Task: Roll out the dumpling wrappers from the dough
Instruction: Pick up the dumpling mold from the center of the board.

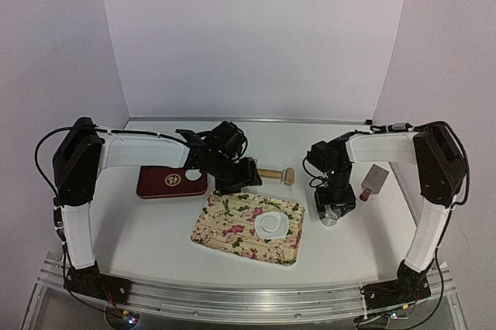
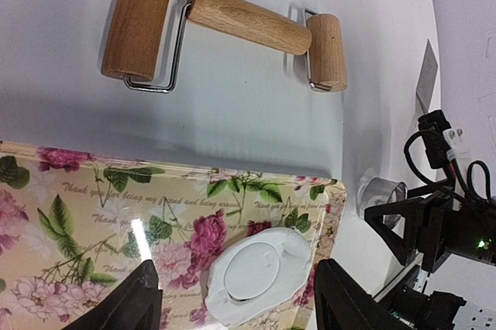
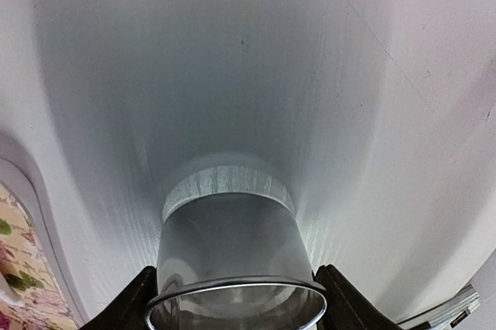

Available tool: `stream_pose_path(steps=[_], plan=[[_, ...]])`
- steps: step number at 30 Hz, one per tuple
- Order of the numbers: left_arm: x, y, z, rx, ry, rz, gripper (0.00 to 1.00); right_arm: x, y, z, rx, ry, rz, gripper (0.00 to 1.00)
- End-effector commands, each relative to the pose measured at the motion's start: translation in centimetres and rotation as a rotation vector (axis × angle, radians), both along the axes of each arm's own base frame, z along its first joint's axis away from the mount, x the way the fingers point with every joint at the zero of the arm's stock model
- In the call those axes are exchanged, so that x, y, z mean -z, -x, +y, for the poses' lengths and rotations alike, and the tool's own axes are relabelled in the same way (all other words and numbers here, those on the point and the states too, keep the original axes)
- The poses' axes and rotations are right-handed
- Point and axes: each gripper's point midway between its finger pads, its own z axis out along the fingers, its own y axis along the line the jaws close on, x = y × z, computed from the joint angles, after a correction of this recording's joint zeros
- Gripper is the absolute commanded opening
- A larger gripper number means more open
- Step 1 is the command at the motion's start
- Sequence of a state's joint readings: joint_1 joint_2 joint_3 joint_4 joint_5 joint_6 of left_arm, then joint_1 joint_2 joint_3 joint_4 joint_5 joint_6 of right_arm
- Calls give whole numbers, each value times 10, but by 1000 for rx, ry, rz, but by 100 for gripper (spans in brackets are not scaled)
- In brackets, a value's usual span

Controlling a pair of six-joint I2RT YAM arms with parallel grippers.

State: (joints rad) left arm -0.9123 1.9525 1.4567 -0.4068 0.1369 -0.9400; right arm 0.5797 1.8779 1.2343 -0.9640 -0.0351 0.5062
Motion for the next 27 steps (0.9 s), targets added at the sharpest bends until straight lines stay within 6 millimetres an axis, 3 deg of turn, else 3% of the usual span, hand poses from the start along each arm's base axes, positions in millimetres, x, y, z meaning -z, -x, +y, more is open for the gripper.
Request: stream_pose_path(steps=[1, 4, 9, 15, 20, 27], plan=[[-30, -3, 3, -9, 62, -46, 68, -26, -5, 4, -3, -24, -52, 47], [-29, -1, 4, -11, 61, -43, 67, -34, -3, 7, -4, -50, -55, 39], [-12, 6, 4, 9, 38, 5, 67, -67, -4, 22, -13, -141, -87, 25], [9, 16, 2, 43, 19, 70, 66, -95, 3, 60, -44, -250, -96, 17], [18, 21, 1, 70, 17, 90, 64, -100, 9, 103, -96, -276, -98, 16], [36, 33, 10, 72, 9, 134, 57, -89, 19, 160, -182, -273, -81, 16]])
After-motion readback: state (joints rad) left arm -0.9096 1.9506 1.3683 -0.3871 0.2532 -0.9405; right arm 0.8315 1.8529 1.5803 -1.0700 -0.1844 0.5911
